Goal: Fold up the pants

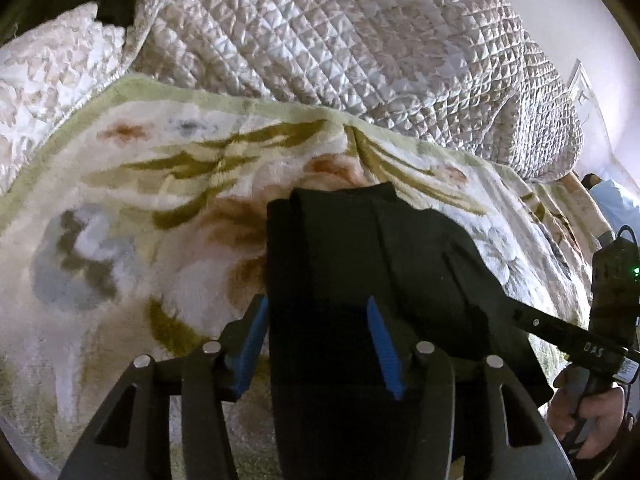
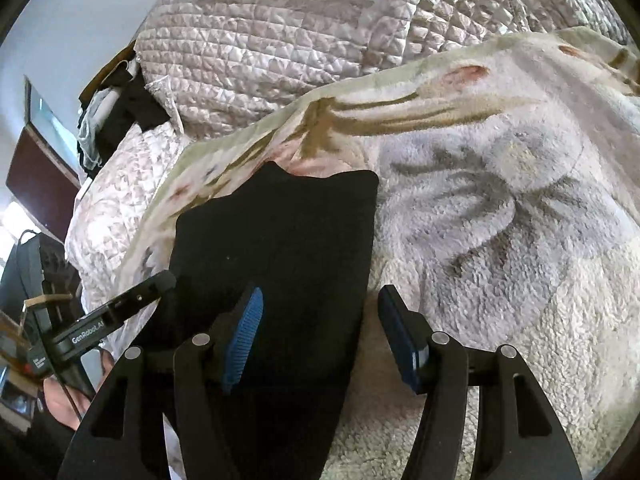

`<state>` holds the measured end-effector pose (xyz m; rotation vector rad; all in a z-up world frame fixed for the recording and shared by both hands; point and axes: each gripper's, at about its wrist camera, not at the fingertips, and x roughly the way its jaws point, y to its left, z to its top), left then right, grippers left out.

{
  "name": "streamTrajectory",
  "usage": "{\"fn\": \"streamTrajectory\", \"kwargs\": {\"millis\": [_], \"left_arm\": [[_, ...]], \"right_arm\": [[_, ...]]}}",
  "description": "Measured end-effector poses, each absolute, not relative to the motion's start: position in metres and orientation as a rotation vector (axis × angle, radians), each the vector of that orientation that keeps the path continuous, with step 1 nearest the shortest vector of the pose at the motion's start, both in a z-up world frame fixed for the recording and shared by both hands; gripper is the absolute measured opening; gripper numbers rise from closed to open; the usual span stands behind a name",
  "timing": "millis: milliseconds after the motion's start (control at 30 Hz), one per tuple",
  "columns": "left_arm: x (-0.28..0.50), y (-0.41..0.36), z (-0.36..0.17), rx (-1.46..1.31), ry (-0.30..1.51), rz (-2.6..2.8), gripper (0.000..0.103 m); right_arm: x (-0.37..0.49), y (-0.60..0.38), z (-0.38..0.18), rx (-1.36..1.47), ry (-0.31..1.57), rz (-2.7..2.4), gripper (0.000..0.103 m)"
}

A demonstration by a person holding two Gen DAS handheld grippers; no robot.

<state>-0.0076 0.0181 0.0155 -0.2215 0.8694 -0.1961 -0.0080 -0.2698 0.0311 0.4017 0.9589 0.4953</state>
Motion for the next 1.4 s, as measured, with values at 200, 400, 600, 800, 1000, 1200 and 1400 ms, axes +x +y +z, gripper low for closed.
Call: {"fn": "streamTrajectory", "kwargs": {"millis": [200, 400, 600, 800, 1000, 1200, 1400], "left_arm": [[-0.005, 0.033, 0.005, -0.32, 0.897, -0.216, 0.069], [0.0, 0.017, 0.001, -0.329, 0.924, -0.281, 0.067], [-0.002, 0.006, 0.012, -0.267, 0.908, -0.241, 0.047], [-0.008, -0.009, 0.027, -0.161, 0.864, -0.208, 0.032], [-0.012, -0.013, 0.035, -0.145, 0.849, -0.207, 0.026], [-0.014, -0.014, 0.042, -0.147, 0.84, -0.213, 0.025], [-0.015, -0.013, 0.051, -0.149, 0.827, -0.218, 0.024]], "right_arm": [[-0.007, -0.266, 0.032, 0.425, 0.972, 0.531, 0.061], [0.001, -0.263, 0.027, 0.451, 0.982, 0.537, 0.059], [0.005, -0.268, 0.025, 0.485, 0.984, 0.516, 0.021], [0.0, -0.264, 0.035, 0.449, 0.955, 0.524, 0.017], [-0.004, -0.263, 0.048, 0.445, 0.923, 0.544, 0.016], [-0.009, -0.255, 0.068, 0.428, 0.882, 0.584, 0.016], [-0.008, -0.251, 0.079, 0.42, 0.867, 0.601, 0.016]]}}
